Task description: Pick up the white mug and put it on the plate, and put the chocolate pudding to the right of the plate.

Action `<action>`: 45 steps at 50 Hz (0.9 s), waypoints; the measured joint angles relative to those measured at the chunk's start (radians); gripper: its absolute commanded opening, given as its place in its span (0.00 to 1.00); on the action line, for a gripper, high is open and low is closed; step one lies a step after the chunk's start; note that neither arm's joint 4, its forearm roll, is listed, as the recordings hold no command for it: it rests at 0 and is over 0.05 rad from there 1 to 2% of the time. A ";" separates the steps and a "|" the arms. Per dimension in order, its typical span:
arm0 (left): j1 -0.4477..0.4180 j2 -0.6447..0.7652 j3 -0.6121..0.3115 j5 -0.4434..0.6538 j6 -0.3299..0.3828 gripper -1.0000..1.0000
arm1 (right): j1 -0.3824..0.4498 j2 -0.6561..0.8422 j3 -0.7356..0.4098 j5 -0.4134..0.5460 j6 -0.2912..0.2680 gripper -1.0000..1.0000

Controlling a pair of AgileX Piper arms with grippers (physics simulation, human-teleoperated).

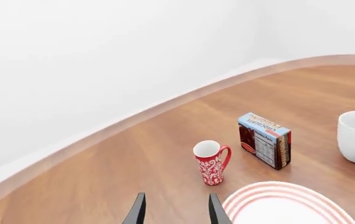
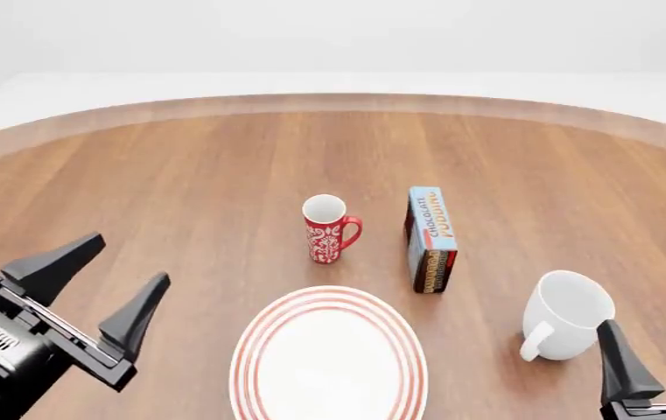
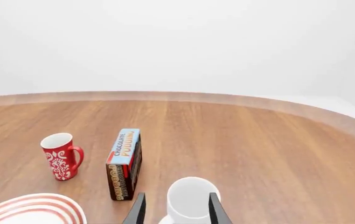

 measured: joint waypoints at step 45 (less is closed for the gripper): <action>-0.260 0.374 -0.124 -0.220 0.032 1.00 | 0.002 0.009 0.000 -0.006 0.004 1.00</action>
